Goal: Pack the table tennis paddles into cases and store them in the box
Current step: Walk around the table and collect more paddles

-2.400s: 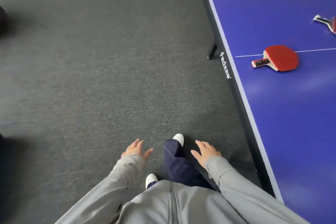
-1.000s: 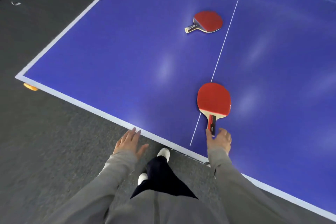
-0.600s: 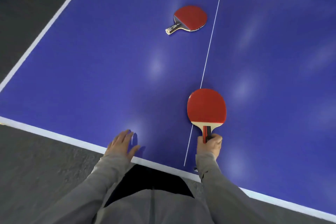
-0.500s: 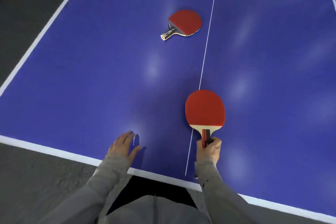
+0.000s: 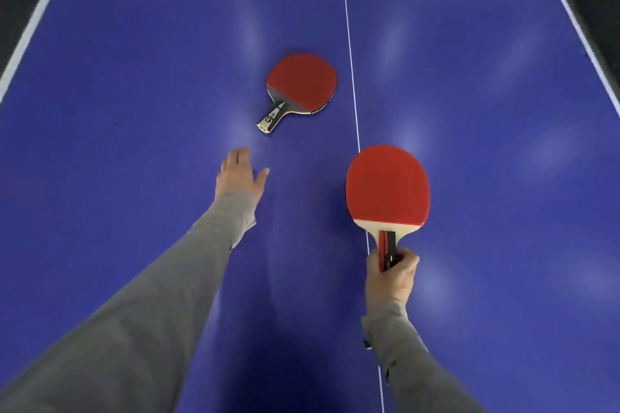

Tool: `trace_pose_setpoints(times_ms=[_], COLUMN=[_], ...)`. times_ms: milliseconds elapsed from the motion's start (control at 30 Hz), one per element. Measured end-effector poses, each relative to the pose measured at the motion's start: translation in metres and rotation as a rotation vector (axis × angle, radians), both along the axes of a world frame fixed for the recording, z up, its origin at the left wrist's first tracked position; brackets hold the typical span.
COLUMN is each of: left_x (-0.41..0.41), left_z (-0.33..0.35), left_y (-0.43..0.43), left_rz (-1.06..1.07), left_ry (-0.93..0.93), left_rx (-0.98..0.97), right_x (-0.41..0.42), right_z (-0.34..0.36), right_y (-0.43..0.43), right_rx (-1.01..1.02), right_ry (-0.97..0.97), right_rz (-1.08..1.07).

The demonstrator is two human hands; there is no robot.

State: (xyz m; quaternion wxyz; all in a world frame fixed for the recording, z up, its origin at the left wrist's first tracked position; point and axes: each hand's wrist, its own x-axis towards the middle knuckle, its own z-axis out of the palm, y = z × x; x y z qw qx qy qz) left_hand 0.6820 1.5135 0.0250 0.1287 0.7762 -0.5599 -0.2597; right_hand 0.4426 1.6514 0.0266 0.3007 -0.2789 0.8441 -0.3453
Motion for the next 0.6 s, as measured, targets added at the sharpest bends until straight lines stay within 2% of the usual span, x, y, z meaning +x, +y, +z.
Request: trace_pose_setpoints(times_ms=[167, 267, 333, 433, 600], left_x=[-0.009, -0.017, -0.021, -0.025, -0.032], left_z=[-0.015, -0.025, -0.03, -0.029, -0.011], left_y=[-0.095, -0.127, -0.141, -0.151, -0.132], left_rz=[-0.022, -0.094, -0.064, 0.057, 0.126], left_ry=[-0.056, -0.2, -0.174, 0.001, 0.575], left_rx=[0.043, 0.019, 0.025, 0.11, 0.142], right_x=[0.008, 0.007, 0.005, 0.003, -0.002], right_z=[-0.007, -0.014, -0.017, -0.021, -0.016], right_y=[-0.034, -0.041, -0.042, -0.04, -0.03], right_rx=[0.011, 0.026, 0.03, 0.042, 0.024], right_ry=[-0.009, -0.003, -0.001, 0.008, 0.013], right_rz=[-0.07, -0.082, -0.077, -0.073, -0.052])
